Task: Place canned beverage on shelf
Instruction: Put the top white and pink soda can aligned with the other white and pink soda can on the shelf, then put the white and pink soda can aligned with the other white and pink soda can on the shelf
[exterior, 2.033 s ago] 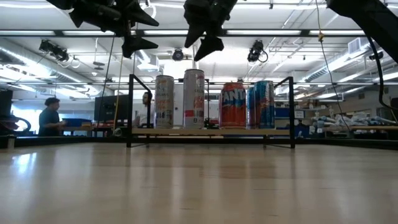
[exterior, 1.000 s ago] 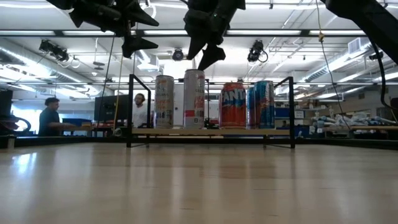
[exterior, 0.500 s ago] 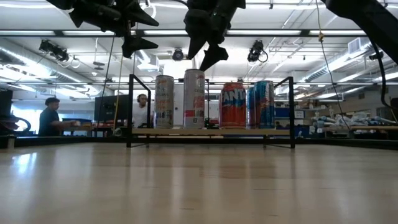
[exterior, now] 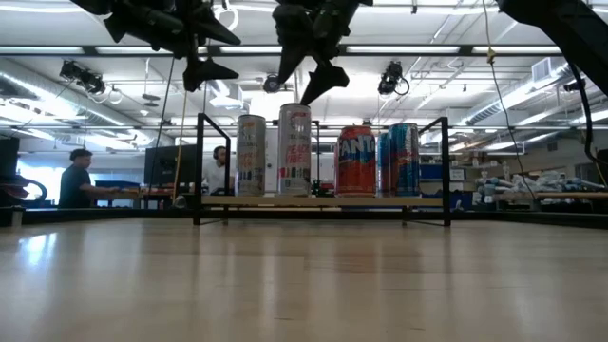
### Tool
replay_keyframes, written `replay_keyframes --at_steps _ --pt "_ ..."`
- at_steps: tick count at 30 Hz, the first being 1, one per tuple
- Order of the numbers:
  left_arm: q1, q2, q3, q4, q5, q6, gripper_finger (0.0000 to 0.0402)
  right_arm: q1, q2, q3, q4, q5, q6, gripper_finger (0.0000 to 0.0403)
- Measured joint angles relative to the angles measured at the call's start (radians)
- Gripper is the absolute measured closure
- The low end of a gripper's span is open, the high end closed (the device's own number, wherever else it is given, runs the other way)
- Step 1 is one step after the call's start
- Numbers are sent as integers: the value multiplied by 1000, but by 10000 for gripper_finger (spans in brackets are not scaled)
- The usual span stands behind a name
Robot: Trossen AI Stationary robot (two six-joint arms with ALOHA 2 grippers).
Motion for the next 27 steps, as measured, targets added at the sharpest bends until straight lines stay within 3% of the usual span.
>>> replay_keyframes --at_steps 14,19,27 --pt "-8 -16 0 -47 25 123 86 19 -37 102 -110 6 -117 62" --pt "-69 -51 -1 -145 15 222 86 61 -97 98 -235 139 -141 62" --pt "-221 -74 -1 -181 -24 236 86 195 -169 98 -343 319 -137 62"
